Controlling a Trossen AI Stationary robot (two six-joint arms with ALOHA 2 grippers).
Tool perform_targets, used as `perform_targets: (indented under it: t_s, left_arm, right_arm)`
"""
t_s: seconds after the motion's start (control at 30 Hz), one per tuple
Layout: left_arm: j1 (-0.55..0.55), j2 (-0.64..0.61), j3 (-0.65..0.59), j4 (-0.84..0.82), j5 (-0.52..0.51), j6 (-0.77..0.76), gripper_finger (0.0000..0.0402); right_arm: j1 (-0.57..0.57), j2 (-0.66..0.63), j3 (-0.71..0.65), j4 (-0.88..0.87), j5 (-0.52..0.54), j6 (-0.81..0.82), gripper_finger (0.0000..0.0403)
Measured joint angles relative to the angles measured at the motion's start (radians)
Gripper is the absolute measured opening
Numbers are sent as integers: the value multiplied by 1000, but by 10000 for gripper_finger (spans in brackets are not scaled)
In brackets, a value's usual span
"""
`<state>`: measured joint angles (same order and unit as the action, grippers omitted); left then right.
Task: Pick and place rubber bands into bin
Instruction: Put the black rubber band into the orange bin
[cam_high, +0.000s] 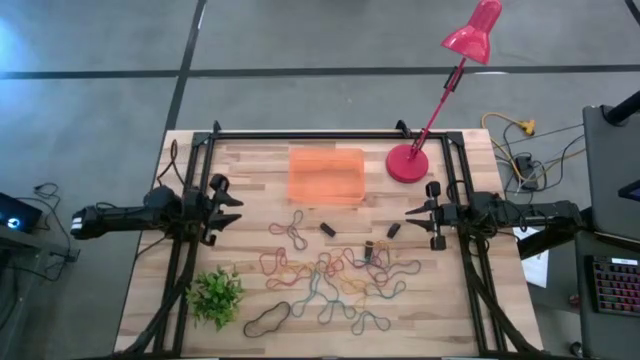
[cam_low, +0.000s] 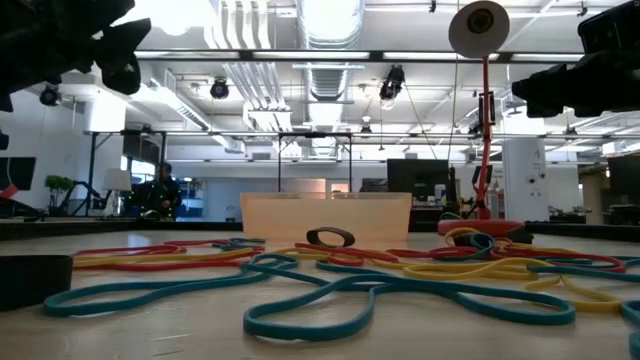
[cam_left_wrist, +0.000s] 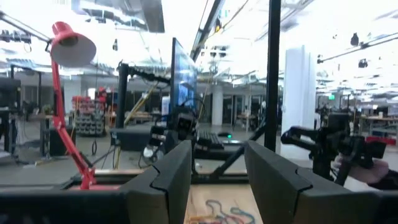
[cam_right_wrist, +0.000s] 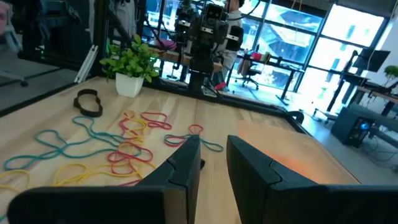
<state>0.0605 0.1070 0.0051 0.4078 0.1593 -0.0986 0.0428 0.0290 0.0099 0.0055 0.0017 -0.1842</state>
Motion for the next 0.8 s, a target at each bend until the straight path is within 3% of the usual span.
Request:
perform_targets:
  t_s: [0.33, 0.57, 0.8]
  left_arm:
    - [0, 0, 0, 4, -13, 0, 135]
    - [-1, 22, 0, 3, -11, 0, 135]
    - [0, 111, 0, 2, -4, 0, 135]
  right_arm:
    - [0, 0, 0, 37, 0, 92, 68]
    - [0, 0, 0, 147, 0, 371, 68]
    - [0, 0, 0, 157, 0, 384, 68]
